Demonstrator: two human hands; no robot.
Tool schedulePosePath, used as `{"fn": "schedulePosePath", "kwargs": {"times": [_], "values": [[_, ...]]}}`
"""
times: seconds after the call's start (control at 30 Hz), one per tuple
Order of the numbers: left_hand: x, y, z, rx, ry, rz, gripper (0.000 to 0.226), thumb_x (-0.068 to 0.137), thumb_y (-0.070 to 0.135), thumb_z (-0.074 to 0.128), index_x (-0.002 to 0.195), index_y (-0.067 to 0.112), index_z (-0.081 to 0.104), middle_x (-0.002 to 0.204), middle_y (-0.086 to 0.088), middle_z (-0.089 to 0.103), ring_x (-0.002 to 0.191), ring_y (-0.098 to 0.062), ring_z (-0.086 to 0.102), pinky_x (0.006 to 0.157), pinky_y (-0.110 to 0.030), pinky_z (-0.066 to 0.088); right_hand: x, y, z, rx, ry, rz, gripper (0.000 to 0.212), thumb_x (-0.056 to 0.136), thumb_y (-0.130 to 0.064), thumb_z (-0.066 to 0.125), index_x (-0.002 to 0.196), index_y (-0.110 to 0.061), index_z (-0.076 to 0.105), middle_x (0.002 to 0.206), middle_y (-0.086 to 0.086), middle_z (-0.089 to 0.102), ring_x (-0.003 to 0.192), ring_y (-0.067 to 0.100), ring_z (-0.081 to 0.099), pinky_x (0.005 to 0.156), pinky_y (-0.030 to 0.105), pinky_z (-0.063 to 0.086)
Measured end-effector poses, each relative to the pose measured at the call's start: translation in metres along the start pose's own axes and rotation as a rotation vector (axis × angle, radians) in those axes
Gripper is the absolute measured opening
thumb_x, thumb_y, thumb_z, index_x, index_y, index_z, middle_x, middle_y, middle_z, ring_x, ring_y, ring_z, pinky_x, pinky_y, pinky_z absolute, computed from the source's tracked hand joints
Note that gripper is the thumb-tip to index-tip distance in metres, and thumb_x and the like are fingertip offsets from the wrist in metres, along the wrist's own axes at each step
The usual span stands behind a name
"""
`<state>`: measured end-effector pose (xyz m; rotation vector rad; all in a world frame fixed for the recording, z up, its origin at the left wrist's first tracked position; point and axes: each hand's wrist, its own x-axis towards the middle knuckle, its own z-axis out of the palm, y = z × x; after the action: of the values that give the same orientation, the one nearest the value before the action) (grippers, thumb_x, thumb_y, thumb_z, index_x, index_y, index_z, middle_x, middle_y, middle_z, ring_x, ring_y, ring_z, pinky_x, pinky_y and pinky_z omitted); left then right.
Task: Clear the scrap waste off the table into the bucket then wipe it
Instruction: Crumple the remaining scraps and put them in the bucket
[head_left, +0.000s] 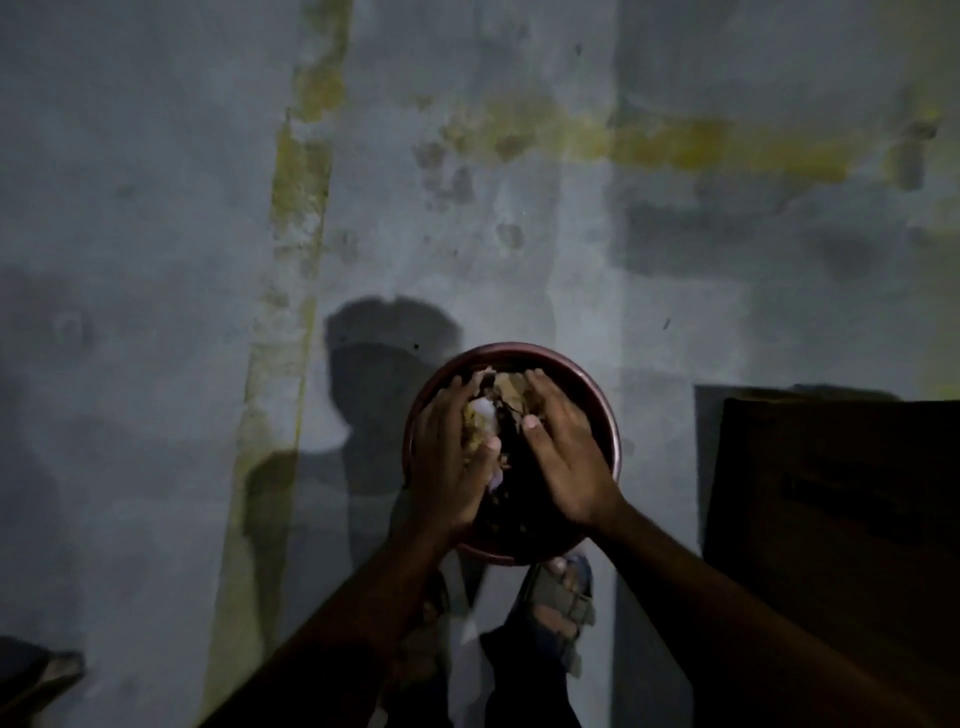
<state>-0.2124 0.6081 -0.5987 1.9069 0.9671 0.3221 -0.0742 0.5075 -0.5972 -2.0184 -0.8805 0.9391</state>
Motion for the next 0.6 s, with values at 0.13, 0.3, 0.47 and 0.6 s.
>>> {"fn": "schedulePosePath", "kwargs": {"times": [0.13,0.3,0.47,0.6], "values": [[-0.007,-0.019,0.005,0.397,-0.167,0.178,0.067,0.088,0.036,0.055,0.150,0.013,0.040,0.160,-0.009,0.034,0.148,-0.030,0.029,0.120,-0.043,0.027,-0.004,0.014,-0.005,-0.269,-0.056,-0.021,0.066,0.097,-0.058,0.035,0.157,-0.033,0.027,0.166,-0.002,0.022,0.152,0.022,0.020,0.123,0.048,0.020],[-0.001,-0.044,0.028,0.819,-0.350,0.242,0.074,0.094,0.039,0.043,0.157,0.005,0.025,0.167,-0.017,0.012,0.155,-0.035,0.008,0.122,-0.052,0.022,0.007,0.041,0.020,-0.769,-0.297,-0.109,0.078,0.094,-0.064,0.024,0.160,-0.025,0.011,0.169,0.012,0.011,0.154,0.039,0.013,0.117,0.066,0.024],[0.016,-0.088,0.050,0.893,-0.414,0.208,0.075,0.093,0.043,0.037,0.157,0.006,0.027,0.166,-0.015,0.021,0.154,-0.031,0.017,0.123,-0.050,0.021,0.028,0.079,0.054,-0.979,-0.298,-0.092,0.078,0.094,-0.057,0.026,0.158,-0.012,0.029,0.165,0.018,0.023,0.149,0.043,0.028,0.109,0.068,0.035],[0.022,-0.105,0.065,0.919,-0.396,0.190,0.072,0.088,0.039,0.039,0.150,0.002,0.041,0.152,-0.017,0.045,0.141,-0.034,0.041,0.115,-0.052,0.035,0.038,0.100,0.069,-1.032,-0.301,-0.102,0.079,0.096,-0.057,0.017,0.161,-0.012,0.020,0.168,0.015,0.013,0.151,0.043,0.020,0.112,0.068,0.028]]}}
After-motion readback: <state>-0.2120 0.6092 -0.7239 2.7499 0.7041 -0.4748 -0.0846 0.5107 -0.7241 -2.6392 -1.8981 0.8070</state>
